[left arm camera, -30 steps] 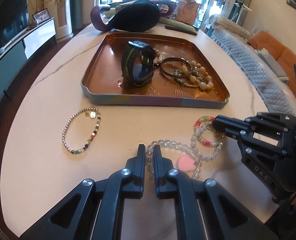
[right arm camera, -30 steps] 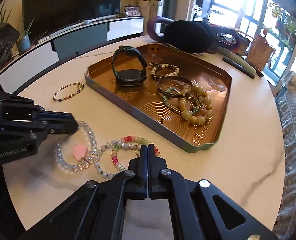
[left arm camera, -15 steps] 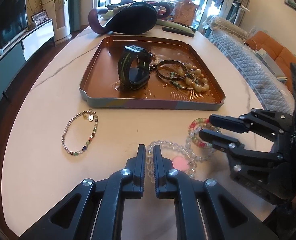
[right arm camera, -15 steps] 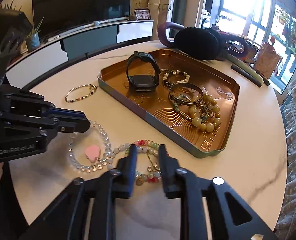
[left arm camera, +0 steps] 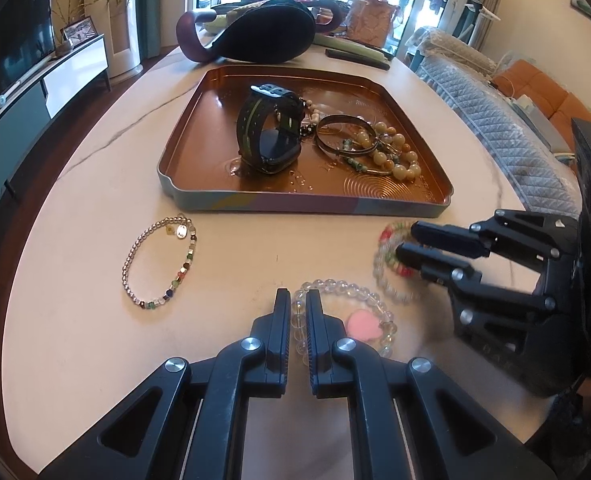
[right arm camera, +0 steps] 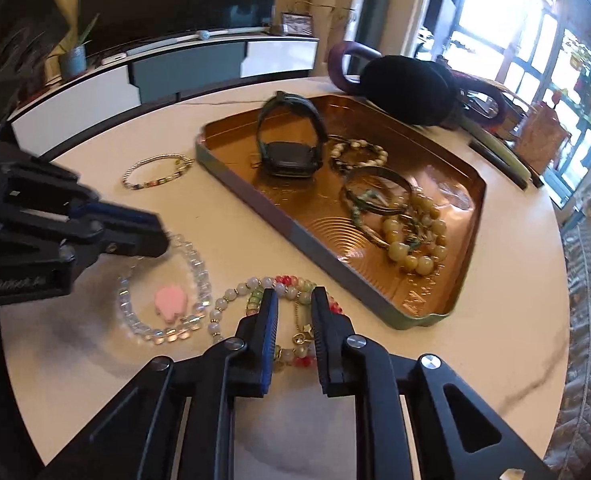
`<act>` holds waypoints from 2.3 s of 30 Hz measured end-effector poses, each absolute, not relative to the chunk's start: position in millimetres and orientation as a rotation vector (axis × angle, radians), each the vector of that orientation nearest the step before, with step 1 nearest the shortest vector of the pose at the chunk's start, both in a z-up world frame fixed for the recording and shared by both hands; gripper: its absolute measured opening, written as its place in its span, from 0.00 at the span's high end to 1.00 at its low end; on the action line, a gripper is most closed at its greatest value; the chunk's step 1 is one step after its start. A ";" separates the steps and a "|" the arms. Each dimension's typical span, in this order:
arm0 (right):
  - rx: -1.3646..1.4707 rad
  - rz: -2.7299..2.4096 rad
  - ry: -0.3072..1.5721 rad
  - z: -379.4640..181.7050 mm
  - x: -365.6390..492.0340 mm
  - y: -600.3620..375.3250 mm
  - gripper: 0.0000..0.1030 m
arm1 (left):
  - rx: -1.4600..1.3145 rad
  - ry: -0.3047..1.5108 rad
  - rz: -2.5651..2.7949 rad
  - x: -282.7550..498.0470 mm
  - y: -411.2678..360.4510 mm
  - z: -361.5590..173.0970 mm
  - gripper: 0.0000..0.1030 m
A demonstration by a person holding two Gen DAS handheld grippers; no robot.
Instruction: Organize jewelry
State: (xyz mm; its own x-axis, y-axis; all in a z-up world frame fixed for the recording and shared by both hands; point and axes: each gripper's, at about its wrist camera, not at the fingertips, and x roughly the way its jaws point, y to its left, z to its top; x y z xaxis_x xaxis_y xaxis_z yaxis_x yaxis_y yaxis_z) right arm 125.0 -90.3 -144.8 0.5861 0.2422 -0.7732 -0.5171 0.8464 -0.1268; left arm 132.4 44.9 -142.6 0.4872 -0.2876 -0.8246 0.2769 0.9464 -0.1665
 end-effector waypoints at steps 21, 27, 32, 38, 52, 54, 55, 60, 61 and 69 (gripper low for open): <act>-0.362 0.415 0.847 -143.8 133.7 -106.1 0.87 | -0.019 1.024 -0.342 132.4 48.2 -143.7 0.92; -0.354 0.424 0.850 -144.9 135.2 -108.2 0.86 | -0.015 1.024 -0.341 132.4 47.2 -144.6 0.92; -0.330 0.462 0.874 -146.3 133.9 -106.5 0.93 | -0.017 1.025 -0.339 132.1 47.3 -144.7 0.92; -0.294 0.478 0.897 -146.2 138.8 -111.6 0.93 | -0.010 1.024 -0.344 131.9 46.8 -145.0 0.92; -0.252 0.558 0.855 -131.4 112.1 -98.3 0.90 | -0.019 1.023 -0.342 132.5 48.2 -145.2 0.92; -0.271 0.578 0.866 -134.6 107.5 -90.6 0.90 | -0.015 1.023 -0.339 132.1 47.1 -145.7 0.92; -0.288 0.577 0.880 -139.1 107.1 -86.7 0.90 | -0.013 1.022 -0.339 131.5 46.3 -145.5 0.92; -0.277 0.549 0.901 -145.7 110.0 -87.4 0.89 | -0.001 1.012 -0.332 129.1 45.1 -145.5 0.90; -0.283 0.544 0.897 -145.7 109.9 -87.8 0.89 | 0.014 1.003 -0.315 127.6 45.0 -145.4 0.89; -0.254 0.520 0.902 -147.0 112.6 -90.6 0.95 | 0.088 0.951 -0.312 123.1 37.6 -147.4 0.92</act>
